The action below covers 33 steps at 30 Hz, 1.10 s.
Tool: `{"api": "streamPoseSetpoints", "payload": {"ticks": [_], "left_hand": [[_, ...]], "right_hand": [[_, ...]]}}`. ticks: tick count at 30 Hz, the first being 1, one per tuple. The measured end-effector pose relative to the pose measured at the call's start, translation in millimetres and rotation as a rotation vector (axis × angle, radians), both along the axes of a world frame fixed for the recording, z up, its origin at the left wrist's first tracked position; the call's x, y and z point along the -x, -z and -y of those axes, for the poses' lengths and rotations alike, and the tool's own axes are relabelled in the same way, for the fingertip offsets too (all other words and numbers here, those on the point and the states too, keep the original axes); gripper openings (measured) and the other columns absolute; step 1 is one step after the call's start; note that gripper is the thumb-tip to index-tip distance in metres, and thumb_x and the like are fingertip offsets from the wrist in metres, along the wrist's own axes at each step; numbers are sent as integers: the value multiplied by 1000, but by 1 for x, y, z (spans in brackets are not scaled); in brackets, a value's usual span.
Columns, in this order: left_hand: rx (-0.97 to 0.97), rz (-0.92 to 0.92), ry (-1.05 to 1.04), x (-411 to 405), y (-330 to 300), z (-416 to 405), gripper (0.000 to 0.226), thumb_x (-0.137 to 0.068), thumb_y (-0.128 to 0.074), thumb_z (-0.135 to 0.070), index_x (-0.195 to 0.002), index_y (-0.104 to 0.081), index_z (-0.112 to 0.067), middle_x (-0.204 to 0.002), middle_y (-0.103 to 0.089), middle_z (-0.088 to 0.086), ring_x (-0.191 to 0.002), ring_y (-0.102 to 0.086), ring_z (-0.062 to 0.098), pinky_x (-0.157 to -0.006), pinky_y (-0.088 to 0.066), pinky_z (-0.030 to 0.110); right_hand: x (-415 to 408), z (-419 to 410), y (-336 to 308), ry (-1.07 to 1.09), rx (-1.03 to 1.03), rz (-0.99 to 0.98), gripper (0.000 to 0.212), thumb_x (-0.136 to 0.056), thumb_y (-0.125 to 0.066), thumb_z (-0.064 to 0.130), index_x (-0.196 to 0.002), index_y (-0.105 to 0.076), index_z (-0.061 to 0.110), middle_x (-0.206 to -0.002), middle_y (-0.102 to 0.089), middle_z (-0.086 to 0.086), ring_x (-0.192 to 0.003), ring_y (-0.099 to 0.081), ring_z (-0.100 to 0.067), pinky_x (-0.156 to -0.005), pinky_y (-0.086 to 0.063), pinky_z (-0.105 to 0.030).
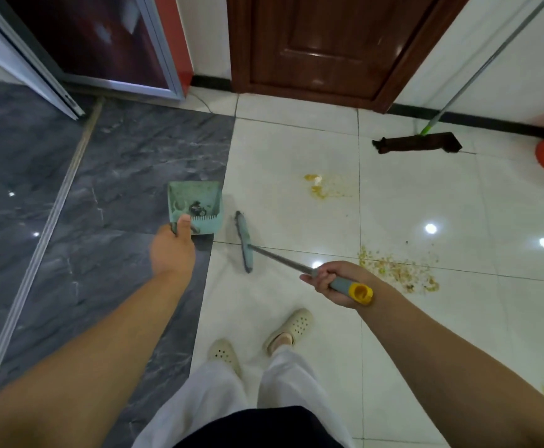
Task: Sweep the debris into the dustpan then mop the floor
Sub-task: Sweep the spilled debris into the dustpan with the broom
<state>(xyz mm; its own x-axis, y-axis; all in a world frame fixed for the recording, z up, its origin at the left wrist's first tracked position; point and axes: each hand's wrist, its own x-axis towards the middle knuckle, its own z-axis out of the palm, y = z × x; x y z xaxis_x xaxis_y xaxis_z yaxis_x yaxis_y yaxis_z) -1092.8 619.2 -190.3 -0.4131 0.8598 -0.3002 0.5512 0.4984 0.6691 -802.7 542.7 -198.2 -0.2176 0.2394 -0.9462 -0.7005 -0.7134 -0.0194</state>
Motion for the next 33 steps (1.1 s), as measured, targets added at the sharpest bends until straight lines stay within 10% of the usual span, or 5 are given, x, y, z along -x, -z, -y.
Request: {"api": "streamPoseSetpoints", "payload": {"ticks": [9,19,33], "left_hand": [[-18,-71,-56,-51,3,-33,57,-96,-35,-51,-92,-59,0,-90,-66,19,-82,-61,36,-63,-42,35],[-6,-111,-7,-141,7,-64,51,-97,-37,-49,-83,-52,-3,-82,-56,13,-74,-51,29,-61,-33,32],[27,18,216,-242,11,-77,61,-97,-34,-51,-94,-59,4,-95,-66,23,-90,-62,38,-82,-51,46]], "right_hand": [[24,-69,43,128,-7,-256,24,-98,-32,-1,-121,-36,-7,-80,-51,-23,-28,-42,-13,-29,-37,-14],[-123,-77,45,385,41,-168,28,-99,-33,6,-126,-33,-4,-88,-48,-22,-34,-45,-11,-32,-39,-15],[-253,12,11,921,65,-170,51,-100,-39,14,-145,-25,-7,-129,-55,-6,-37,-43,-5,-34,-39,-11]]}}
